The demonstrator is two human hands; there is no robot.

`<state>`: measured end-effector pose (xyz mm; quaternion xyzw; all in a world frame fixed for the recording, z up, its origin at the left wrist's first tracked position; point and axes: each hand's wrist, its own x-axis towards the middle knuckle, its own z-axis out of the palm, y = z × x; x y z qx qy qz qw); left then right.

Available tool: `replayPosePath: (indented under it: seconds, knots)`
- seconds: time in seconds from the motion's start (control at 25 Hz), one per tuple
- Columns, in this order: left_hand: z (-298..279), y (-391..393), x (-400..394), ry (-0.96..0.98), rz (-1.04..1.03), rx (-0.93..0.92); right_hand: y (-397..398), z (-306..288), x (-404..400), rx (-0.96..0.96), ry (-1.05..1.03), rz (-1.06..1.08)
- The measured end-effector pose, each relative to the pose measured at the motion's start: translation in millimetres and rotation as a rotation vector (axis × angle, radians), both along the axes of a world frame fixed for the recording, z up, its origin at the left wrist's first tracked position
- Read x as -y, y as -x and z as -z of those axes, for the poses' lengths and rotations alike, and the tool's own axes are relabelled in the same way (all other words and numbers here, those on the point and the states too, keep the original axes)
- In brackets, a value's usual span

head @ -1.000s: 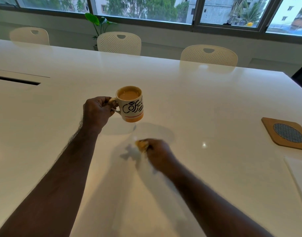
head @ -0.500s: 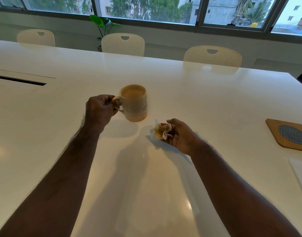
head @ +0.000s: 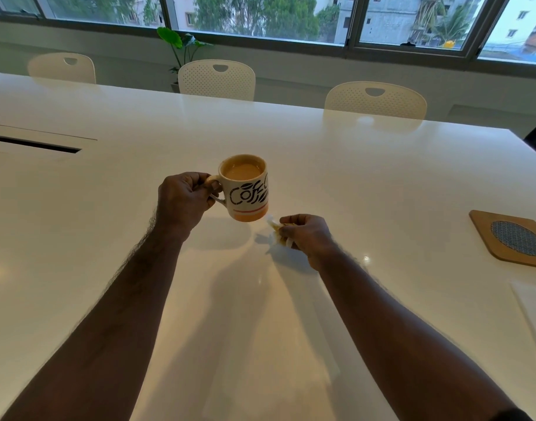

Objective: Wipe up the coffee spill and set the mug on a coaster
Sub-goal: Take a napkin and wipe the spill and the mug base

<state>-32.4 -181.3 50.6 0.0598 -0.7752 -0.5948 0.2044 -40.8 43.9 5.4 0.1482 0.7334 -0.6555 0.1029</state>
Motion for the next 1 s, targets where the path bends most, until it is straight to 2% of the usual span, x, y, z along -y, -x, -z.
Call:
replayPosePath:
  seconds: [0.12,0.32,0.48,0.72,1.0]
  knots:
    - [-3,-1,-4,0.004,0.013,-0.004,7,2,10,0.028,0.129,0.036]
    - [-8,-2,-8,-0.017,0.042,-0.002,9,4,18,0.117,0.536,0.047]
    - [-12,-4,-10,-0.021,0.059,-0.014,6,3,23,0.096,0.829,0.029]
    - [-15,-4,-11,-0.040,0.080,-0.020,4,6,29,0.029,0.975,0.050]
    - [-14,-2,-11,-0.005,0.077,-0.020,3,6,37,0.021,1.009,0.079]
